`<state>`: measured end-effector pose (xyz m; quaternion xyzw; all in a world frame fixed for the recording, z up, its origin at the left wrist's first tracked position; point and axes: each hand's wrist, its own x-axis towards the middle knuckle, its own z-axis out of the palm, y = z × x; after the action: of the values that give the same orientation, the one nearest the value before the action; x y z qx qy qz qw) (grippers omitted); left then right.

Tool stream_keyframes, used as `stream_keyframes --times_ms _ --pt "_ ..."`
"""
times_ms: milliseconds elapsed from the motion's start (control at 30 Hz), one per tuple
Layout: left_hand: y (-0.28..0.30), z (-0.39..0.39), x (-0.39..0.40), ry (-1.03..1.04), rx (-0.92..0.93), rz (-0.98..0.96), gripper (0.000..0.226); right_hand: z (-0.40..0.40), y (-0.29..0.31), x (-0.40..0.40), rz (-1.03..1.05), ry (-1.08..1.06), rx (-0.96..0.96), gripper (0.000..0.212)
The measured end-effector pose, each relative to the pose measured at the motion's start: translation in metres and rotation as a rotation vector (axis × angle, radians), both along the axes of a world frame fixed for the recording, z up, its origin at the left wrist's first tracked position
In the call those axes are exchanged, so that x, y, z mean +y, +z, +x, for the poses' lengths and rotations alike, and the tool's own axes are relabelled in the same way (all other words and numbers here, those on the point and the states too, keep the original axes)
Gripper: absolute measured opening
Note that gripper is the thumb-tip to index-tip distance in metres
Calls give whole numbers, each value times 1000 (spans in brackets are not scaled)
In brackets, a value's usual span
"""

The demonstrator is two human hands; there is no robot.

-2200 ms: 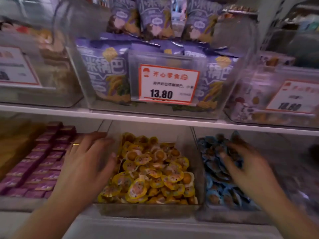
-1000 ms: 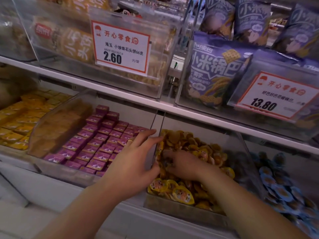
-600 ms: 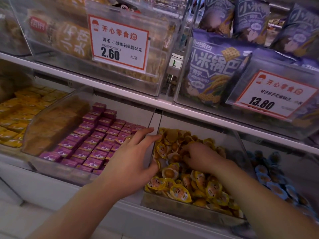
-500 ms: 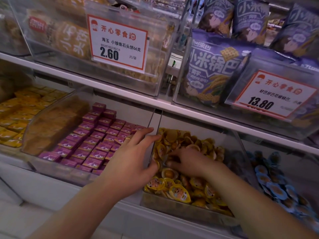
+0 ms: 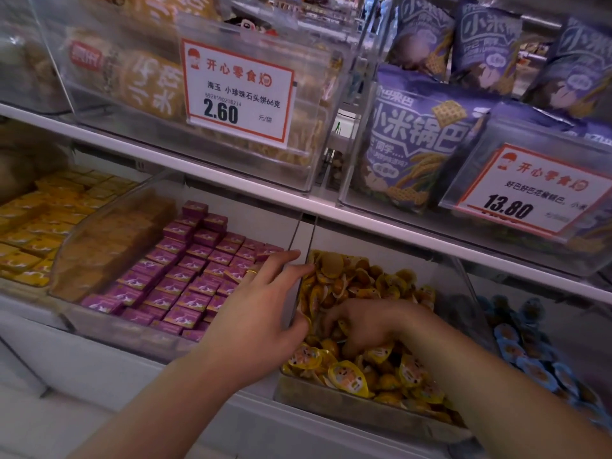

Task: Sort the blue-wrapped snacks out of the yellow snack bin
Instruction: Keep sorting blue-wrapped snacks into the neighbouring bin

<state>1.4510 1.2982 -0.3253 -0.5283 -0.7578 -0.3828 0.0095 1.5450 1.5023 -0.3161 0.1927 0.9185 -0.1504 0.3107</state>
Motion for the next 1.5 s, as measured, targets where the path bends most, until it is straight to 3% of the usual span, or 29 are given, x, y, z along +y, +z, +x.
stream_keyframes --times_ms 133,300,400,467,533,567,667,700,767,867,933,1000,1067,1133,1200,1267,1333,1400,1500 --pt "2 0 0 -4 -13 -22 64 3 -6 9 -151 -228 289 26" --pt "8 8 2 78 86 -38 60 17 14 13 -416 -531 692 24" --pt "15 27 9 63 220 185 43 32 33 10 -791 -763 816 36" --pt "14 50 18 -41 137 305 37 46 43 2 -916 -792 811 44" --pt "12 78 32 -111 -192 315 38 59 47 -8 -906 -814 839 39" --pt "13 91 39 -105 -469 300 41 65 47 -14 -877 -838 867 33" --pt "19 102 63 -6 -1568 229 44 79 44 -29 -677 -738 909 22" --pt "19 100 68 -15 -1814 214 43 83 46 -33 -611 -665 896 24" --pt "19 95 74 -53 -1964 209 40 89 53 -35 -463 -491 838 40" --pt "20 90 76 -58 -1848 187 26 96 62 -27 -243 -292 753 67" --pt "23 85 75 -29 -1727 178 23 100 66 -18 -211 -299 853 53" --pt "28 80 70 49 -1444 195 15 102 65 -7 -118 -395 1042 38" --pt "37 73 55 29 -1006 226 9 104 66 2 88 -410 1053 32" --pt "45 65 35 -27 -679 289 16 105 62 9 400 -246 702 40" --pt "49 51 18 73 -500 360 15 105 54 10 638 -40 354 49" --pt "48 37 10 214 -449 403 7 101 50 2 555 46 423 41" --pt "45 31 10 233 -471 434 14 96 48 -15 152 -19 521 31" --pt "43 30 9 204 -481 451 13 88 39 -29 -122 -64 361 31" --pt "39 31 7 161 -463 439 11 76 24 -30 -201 -54 213 34"
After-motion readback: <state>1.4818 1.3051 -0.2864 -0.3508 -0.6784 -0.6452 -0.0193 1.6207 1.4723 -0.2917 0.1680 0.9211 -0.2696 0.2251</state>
